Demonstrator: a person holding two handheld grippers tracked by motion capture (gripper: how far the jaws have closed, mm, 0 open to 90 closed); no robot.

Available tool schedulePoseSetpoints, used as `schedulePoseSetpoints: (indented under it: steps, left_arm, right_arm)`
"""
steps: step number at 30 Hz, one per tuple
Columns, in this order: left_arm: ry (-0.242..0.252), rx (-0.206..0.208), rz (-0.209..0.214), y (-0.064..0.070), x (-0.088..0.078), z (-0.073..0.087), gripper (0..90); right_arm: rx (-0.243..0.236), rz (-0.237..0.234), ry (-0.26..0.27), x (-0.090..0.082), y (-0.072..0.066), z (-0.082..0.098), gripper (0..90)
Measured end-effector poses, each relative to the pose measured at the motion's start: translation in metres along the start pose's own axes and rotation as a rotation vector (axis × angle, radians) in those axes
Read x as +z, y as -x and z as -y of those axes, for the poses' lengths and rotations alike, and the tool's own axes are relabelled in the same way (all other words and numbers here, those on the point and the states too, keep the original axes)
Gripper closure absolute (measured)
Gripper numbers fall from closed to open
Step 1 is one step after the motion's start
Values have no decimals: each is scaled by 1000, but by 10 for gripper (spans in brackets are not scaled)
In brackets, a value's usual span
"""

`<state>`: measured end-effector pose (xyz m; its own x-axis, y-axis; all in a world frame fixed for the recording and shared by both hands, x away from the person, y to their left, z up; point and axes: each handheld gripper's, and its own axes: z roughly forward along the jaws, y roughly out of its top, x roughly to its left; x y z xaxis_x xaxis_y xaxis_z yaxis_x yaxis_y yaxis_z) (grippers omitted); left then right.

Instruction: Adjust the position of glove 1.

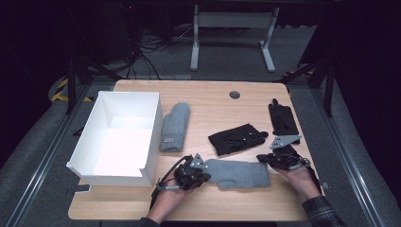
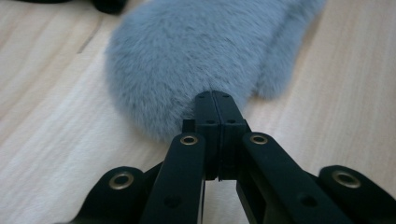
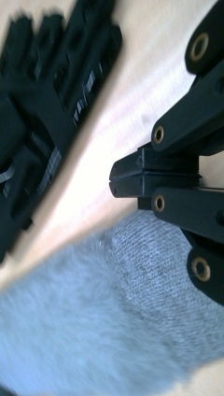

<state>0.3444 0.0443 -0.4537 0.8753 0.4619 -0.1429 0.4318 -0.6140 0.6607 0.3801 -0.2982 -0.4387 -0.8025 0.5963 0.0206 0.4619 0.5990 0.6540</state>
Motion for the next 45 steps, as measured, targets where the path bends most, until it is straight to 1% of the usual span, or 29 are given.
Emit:
schedulePoseSetpoints:
  steps: [2, 3, 4, 5, 6, 7, 8, 9, 12, 13, 14, 15, 18, 21, 24, 25, 26, 29, 31, 32, 34, 36, 38, 41, 45]
  left_arm:
    - [10, -17, -13, -3, 0, 0, 900]
    - [3, -21, -16, -4, -1, -1, 900]
    - [6, -26, -25, -6, -1, -2, 900]
    - [5, -22, -28, -7, -1, -3, 900]
    - [11, -26, -34, -8, 0, -4, 900]
    - [6, -29, -32, -8, 0, -5, 900]
    - [6, -29, -32, -8, 0, -5, 900]
    - [9, -29, -39, -10, 2, -6, 900]
    - [7, -33, -47, -12, 4, -11, 900]
    - [12, -33, -40, -13, 5, -12, 900]
    - [6, -36, -35, -14, 7, -13, 900]
    - [6, -36, -35, -14, 7, -13, 900]
    - [2, -24, -39, -14, 9, -20, 900]
    - [14, -22, -47, -14, 7, -21, 900]
    - [42, -31, -27, -10, -6, -21, 900]
    - [50, -30, -16, -8, -9, -21, 900]
    - [61, -23, -5, -4, -12, -20, 900]
    - [64, -16, 30, 8, -14, -18, 900]
    - [46, -1, 66, 17, -12, -15, 900]
    - [45, 4, 82, 23, -10, -14, 900]
    - [16, 36, 113, 33, -5, -13, 900]
    - [-12, 61, 120, 40, 2, -14, 900]
    - [-30, 64, 123, 43, 7, -15, 900]
    - [-39, 67, 122, 42, 15, -17, 900]
    - [-34, 55, 123, 40, 19, -17, 900]
  right_arm:
    - [-14, -21, -9, 1, -8, 0, 900]
    - [-23, -32, -16, 1, -12, 0, 900]
    - [-31, -43, -20, 2, -16, 0, 900]
    - [-42, -58, -25, 3, -22, 0, 900]
    - [-48, -69, -29, 4, -26, 0, 900]
    - [-51, -81, -32, 5, -29, 0, 900]
    - [-51, -81, -32, 5, -29, 0, 900]
    - [-55, -94, -32, 6, -31, 0, 900]
    - [-63, -148, -40, 10, -41, -1, 900]
    - [-66, -154, -41, 11, -43, -1, 900]
    - [-70, -164, -42, 12, -45, -2, 900]
    - [-70, -164, -42, 12, -45, -2, 900]
    - [-92, -195, -47, 16, -53, -5, 900]
    - [-98, -199, -48, 16, -55, -6, 900]
    - [-102, -197, -44, 15, -55, -5, 900]
    - [-97, -197, -45, 15, -54, -5, 900]
    - [-96, -199, -44, 15, -54, -4, 900]
    - [-97, -199, -43, 14, -53, -4, 900]
    - [-100, -199, -44, 14, -53, -4, 900]
    - [-102, -198, -44, 14, -53, -4, 900]
    - [-101, -198, -45, 14, -53, -4, 900]
    - [-106, -204, -46, 14, -53, -4, 900]
    - [-113, -210, -47, 15, -53, -4, 900]
    - [-115, -217, -50, 15, -55, -5, 900]
    - [-127, -228, -49, 15, -57, -5, 900]
